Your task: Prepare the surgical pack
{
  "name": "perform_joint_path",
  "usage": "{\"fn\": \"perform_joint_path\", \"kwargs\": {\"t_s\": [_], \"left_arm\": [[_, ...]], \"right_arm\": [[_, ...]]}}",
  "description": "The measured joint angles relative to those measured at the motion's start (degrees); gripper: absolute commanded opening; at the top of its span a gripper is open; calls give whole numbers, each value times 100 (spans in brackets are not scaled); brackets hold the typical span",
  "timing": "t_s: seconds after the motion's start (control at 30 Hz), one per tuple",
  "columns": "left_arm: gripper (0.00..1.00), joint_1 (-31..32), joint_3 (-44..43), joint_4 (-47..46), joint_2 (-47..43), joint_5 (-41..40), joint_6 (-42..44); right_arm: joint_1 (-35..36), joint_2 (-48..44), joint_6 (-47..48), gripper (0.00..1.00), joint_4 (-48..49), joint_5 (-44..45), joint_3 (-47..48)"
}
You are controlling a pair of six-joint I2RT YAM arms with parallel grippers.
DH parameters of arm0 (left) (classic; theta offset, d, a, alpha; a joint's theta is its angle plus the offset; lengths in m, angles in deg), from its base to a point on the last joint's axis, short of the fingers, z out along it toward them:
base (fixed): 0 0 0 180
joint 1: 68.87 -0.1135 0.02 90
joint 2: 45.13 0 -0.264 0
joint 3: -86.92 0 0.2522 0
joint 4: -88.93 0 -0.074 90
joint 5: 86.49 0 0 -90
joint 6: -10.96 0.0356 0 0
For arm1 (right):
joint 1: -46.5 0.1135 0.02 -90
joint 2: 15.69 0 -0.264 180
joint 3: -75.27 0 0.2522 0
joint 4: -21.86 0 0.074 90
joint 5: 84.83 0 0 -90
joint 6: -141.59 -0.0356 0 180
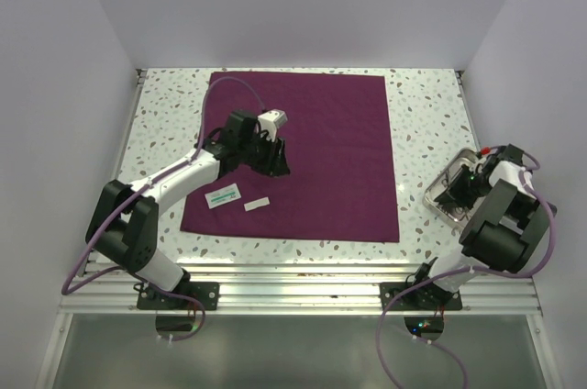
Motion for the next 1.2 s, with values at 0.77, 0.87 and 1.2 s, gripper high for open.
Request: {"fn": "perform_joint_path", "kwargs": {"t_s": [0.77, 0.87, 1.2], "left_arm": [[53, -13, 127, 588, 7, -1471, -308], [54, -13, 33, 844, 22, -1836, -358], [54, -15, -282, 1685, 26, -2487, -396]], "right_arm": [[396, -306, -1091, 46, -538, 1622, 555], [909, -323, -1388, 49, -1001, 2197, 1211], [3309, -280, -1961, 53, -1117, 2138, 2835]]}}
